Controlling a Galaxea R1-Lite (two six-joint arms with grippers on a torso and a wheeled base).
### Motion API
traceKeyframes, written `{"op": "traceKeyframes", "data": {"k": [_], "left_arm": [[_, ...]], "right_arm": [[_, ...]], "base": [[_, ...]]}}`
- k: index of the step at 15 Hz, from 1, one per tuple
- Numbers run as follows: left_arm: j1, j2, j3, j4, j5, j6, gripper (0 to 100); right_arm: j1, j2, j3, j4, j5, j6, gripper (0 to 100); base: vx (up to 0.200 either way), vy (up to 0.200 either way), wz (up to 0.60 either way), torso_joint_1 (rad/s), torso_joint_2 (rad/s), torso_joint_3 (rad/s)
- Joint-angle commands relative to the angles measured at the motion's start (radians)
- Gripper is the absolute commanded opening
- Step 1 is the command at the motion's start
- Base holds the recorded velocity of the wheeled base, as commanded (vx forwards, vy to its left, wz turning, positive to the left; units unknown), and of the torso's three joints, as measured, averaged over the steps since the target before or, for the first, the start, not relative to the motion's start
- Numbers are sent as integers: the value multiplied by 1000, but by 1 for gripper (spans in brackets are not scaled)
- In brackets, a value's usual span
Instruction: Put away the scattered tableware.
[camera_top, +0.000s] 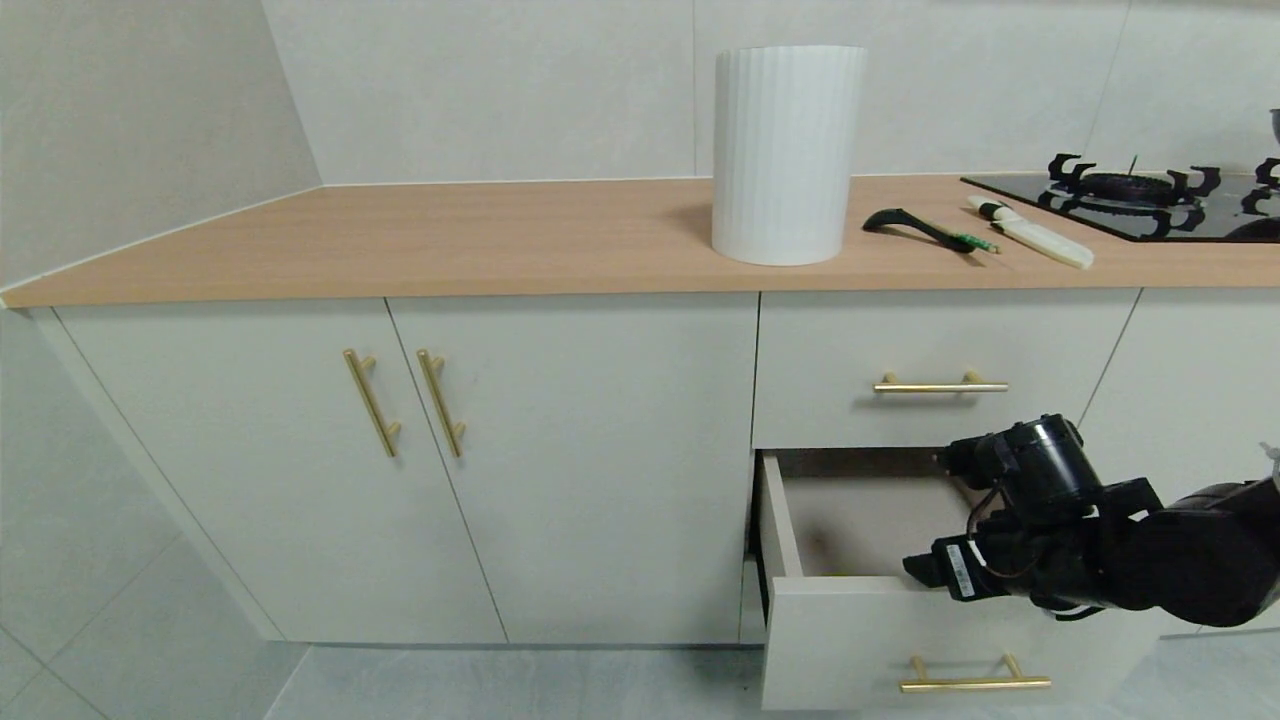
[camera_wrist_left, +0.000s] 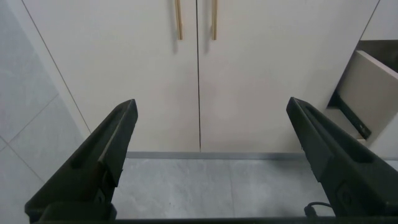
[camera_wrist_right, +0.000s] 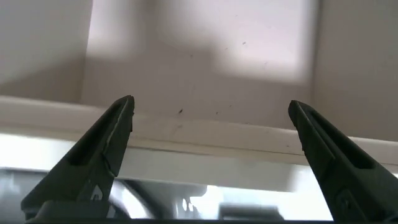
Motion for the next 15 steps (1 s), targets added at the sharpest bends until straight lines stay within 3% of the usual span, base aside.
{"op": "traceKeyframes", "data": {"k": [1, 15], "left_arm": [[-1, 0, 0, 0, 0, 0, 100], [1, 0, 0, 0, 0, 0, 100]], "right_arm": [[27, -37, 0, 37, 1, -1, 100], [74, -115, 2, 385, 1, -125, 100]], "base": [[0, 0, 0, 0, 0, 0], [0, 0, 0, 0, 0, 0]]}}
